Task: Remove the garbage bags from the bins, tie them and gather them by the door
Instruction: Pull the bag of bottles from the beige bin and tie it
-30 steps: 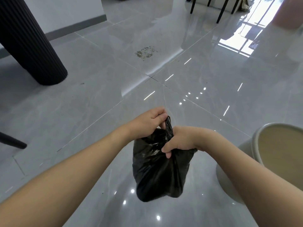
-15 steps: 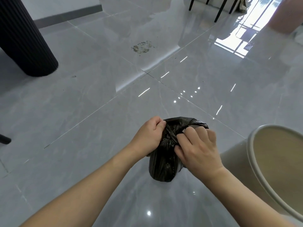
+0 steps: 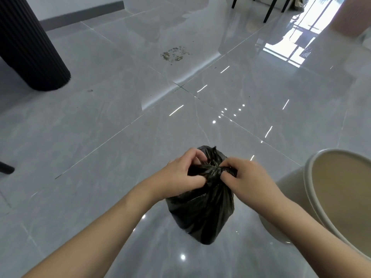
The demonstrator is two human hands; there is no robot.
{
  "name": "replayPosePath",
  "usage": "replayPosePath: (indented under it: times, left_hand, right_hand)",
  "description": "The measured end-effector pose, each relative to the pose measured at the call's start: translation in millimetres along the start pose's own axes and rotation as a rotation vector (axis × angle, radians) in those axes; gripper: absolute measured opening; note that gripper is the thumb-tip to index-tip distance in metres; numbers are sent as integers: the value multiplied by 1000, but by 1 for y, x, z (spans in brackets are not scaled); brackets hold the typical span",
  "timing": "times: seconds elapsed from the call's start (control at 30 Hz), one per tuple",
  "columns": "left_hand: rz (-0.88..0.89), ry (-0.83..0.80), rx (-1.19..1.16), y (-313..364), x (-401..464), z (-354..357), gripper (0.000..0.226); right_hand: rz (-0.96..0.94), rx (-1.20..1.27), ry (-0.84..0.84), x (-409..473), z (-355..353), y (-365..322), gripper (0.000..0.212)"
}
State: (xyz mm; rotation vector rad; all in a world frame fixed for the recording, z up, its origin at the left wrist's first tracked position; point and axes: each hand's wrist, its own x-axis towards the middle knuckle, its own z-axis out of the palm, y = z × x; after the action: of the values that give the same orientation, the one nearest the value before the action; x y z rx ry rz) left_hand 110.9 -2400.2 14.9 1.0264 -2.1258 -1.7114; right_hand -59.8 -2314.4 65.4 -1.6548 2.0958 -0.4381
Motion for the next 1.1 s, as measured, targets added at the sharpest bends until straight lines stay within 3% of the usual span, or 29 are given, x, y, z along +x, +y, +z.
replayPosePath:
  times: [0.07, 0.2, 0.33, 0.43, 0.53, 0.6, 0.73, 0.87, 0.97, 1.1]
  left_hand:
    - [78, 59, 283, -7, 2, 7, 11]
    - [211, 243, 649, -10, 10, 12, 13]
    - [252, 412, 789, -3, 6, 14, 7]
    - [236, 352, 621, 1, 0, 11, 15]
    - [123, 58, 240, 3, -11, 7, 47]
    - [99, -5, 231, 1, -12, 10, 38]
    - [182, 123, 381, -3, 0, 16, 15]
    - [240, 241, 512, -1, 7, 15, 14]
    - [286, 408, 775, 1, 8, 14, 21]
    - [307, 491, 876, 4, 9, 18, 20]
  right_hand:
    - [84, 68, -100, 3, -3, 0, 8]
    - [327, 396, -374, 9, -13, -5, 15]
    - [561, 755, -660, 13, -25, -10, 9]
    - [520, 707, -639, 13, -27, -15, 11]
    - [413, 532, -479, 16, -27, -13, 9]
    - [376, 444, -436, 17, -26, -10, 9]
    - [344, 345, -472, 18, -27, -10, 21]
    - [274, 154, -466, 19, -30, -13, 33]
    - [326, 237, -588, 20, -38, -16, 35]
    - [466, 407, -735, 23, -40, -10, 30]
